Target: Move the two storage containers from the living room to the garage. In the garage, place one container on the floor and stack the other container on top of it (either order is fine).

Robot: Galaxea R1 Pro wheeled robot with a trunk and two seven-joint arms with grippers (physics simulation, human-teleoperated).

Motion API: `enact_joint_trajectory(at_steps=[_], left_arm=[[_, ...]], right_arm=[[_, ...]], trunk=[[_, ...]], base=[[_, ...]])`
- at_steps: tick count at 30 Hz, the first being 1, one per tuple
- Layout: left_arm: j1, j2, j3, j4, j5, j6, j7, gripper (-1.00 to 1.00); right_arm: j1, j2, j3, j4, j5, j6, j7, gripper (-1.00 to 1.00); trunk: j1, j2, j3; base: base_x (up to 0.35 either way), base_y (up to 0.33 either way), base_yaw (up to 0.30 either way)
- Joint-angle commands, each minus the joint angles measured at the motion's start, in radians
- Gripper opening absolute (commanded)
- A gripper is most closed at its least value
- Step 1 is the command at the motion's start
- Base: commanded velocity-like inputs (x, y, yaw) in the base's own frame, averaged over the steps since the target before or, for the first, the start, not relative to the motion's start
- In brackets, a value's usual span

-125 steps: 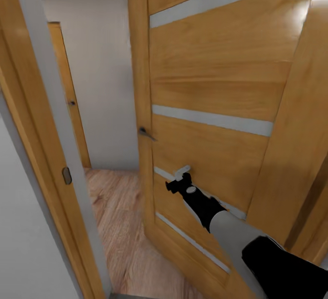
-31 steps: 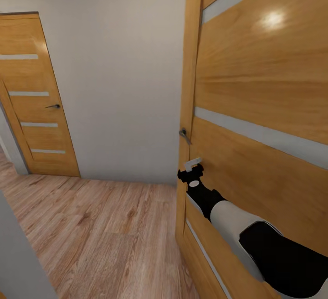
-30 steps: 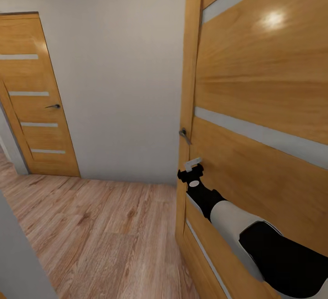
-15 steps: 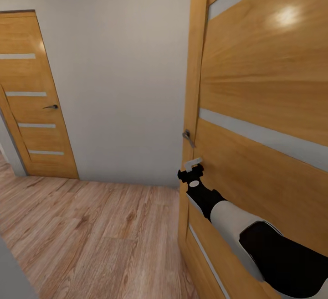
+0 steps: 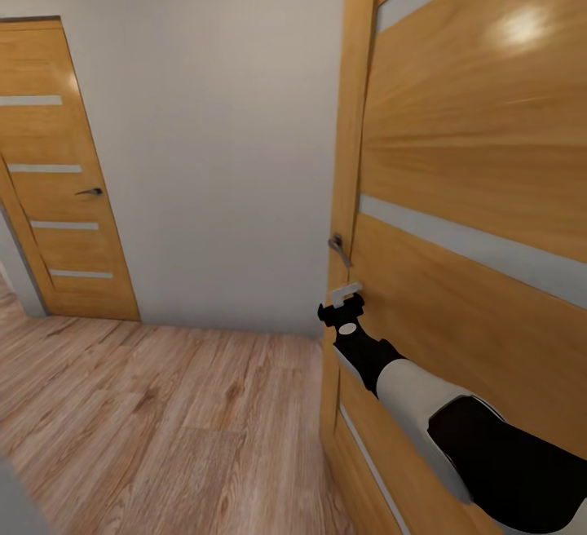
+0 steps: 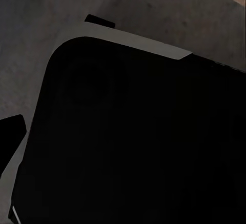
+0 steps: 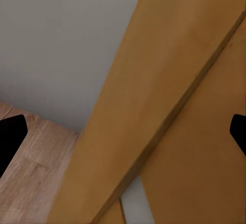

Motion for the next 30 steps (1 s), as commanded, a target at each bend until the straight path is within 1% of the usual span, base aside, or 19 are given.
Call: enact_joint_trajectory(at_steps=[1, 8, 11, 13, 19, 23, 27, 28, 30], left_arm=[[0.0, 0.0, 0.002, 0.0, 0.005, -0.002, -0.001, 1.0], [0.0, -0.001, 0.002, 0.0, 0.005, -0.002, -0.001, 1.0], [0.0, -0.001, 0.002, 0.0, 0.005, -0.002, -0.001, 1.0], [0.0, -0.001, 0.002, 0.0, 0.005, -0.002, -0.001, 1.0], [0.0, -0.002, 0.002, 0.0, 0.005, -0.002, -0.001, 1.0], [0.0, -0.002, 0.002, 0.0, 0.005, -0.002, -0.001, 1.0], [0.0, -0.003, 0.002, 0.0, 0.005, -0.002, -0.001, 1.0], [0.0, -0.003, 0.002, 0.0, 0.005, -0.002, -0.001, 1.0], [0.0, -0.003, 0.002, 0.0, 0.005, -0.002, -0.001, 1.0]], right_arm=[[-0.001, 0.0, -0.002, 0.002, 0.001, -0.002, -0.008, 1.0], [-0.001, 0.0, -0.002, 0.003, 0.0, -0.002, -0.008, 1.0], [-0.001, 0.0, -0.002, 0.025, 0.005, -0.003, -0.009, 1.0], [-0.001, 0.0, -0.002, 0.041, 0.008, -0.013, -0.009, 1.0], [-0.001, 0.0, -0.003, 0.06, -0.004, -0.07, -0.009, 1.0], [-0.001, 0.0, -0.003, 0.061, -0.003, -0.075, -0.01, 1.0], [-0.001, -0.015, -0.003, 0.061, -0.002, -0.076, -0.013, 1.0], [-0.001, -0.029, -0.003, 0.061, -0.002, -0.072, -0.039, 1.0], [-0.001, -0.035, -0.003, 0.061, -0.002, -0.07, -0.046, 1.0]], trunk=[[0.0, 0.0, -0.001], [0.0, 0.0, -0.001], [0.0, 0.0, -0.001], [0.0, 0.0, -0.001], [0.0, 0.0, -0.001], [0.0, 0.0, -0.001], [0.0, 0.0, -0.001], [0.0, 0.0, -0.001], [0.0, 0.0, -0.001]], base=[[0.167, 0.0, 0.0], [0.103, 0.0, 0.0], [0.017, 0.0, 0.0], [0.006, 0.0, 0.0], [0.002, 0.0, 0.0], [0.0, 0.0, 0.0], [0.0, 0.0, 0.0], [0.0, 0.0, 0.0], [0.0, 0.0, 0.0]])
